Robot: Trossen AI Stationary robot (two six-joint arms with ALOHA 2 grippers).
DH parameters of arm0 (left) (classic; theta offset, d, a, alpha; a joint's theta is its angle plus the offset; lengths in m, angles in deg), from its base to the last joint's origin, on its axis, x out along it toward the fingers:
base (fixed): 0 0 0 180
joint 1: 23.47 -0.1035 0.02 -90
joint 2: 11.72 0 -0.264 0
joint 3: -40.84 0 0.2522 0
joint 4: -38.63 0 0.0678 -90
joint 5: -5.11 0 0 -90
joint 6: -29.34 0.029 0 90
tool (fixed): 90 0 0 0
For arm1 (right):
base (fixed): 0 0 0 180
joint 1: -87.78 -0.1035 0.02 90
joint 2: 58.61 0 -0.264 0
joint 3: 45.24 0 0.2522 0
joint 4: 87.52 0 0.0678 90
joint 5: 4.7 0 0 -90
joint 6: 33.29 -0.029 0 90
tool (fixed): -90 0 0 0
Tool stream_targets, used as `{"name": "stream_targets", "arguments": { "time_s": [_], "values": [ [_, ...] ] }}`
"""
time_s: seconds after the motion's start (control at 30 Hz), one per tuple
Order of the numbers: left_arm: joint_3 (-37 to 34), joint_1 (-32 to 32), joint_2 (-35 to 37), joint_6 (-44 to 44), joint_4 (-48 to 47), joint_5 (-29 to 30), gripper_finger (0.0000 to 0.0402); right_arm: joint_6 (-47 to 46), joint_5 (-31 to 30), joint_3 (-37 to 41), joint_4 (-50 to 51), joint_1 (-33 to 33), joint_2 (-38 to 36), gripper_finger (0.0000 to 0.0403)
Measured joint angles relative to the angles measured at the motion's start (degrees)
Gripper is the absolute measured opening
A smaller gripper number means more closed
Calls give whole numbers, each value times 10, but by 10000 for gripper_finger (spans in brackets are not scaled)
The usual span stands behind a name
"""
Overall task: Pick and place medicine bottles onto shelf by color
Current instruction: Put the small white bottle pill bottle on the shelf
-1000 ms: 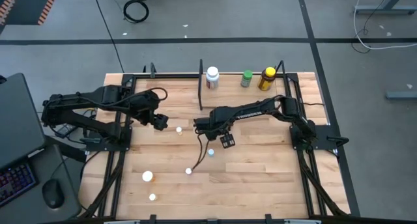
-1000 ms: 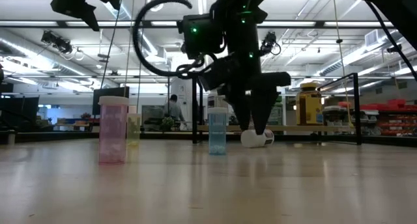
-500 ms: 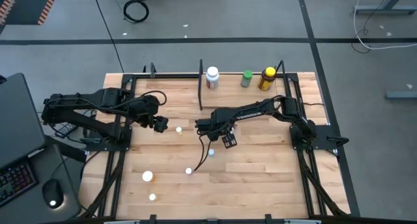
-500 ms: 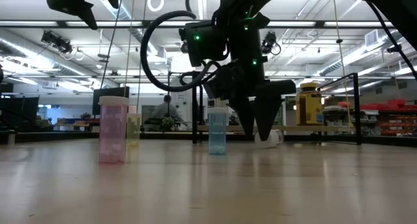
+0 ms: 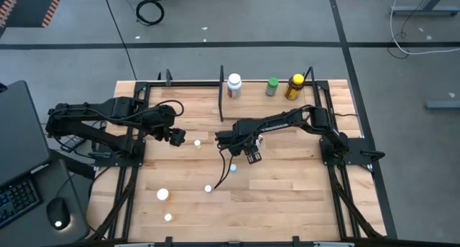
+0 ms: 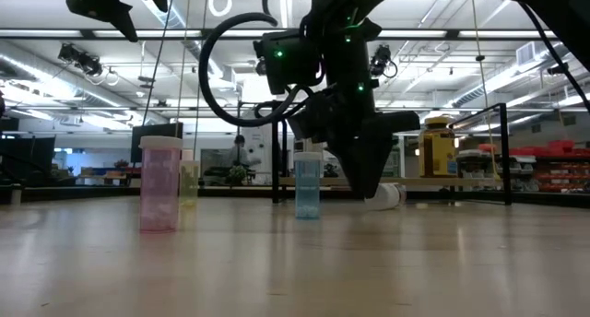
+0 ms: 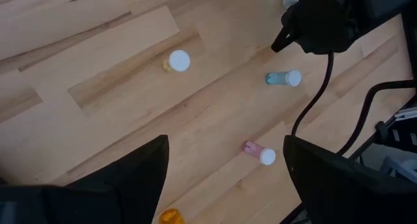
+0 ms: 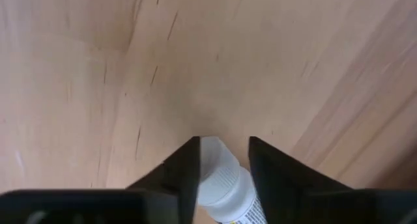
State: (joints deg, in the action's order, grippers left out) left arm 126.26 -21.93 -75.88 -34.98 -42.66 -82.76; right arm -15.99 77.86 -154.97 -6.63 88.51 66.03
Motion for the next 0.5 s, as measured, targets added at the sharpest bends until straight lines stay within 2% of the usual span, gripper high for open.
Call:
{"name": "stream_targets", "arguments": {
  "time_s": [0.13, 0.27, 0.37, 0.5],
  "values": [
    [0, 0, 0, 0, 0, 0, 306, -2, 0, 0, 11, 8, 0, 70],
    [0, 0, 0, 1, 0, 0, 306, -17, 0, -10, 37, 21, 0, 28],
    [0, 0, 0, 1, 0, 0, 306, -42, 1, -34, 63, 35, 0, 9],
    [0, 0, 0, 1, 0, 0, 306, -115, 23, -66, 93, 56, -11, 9]
  ]
}}
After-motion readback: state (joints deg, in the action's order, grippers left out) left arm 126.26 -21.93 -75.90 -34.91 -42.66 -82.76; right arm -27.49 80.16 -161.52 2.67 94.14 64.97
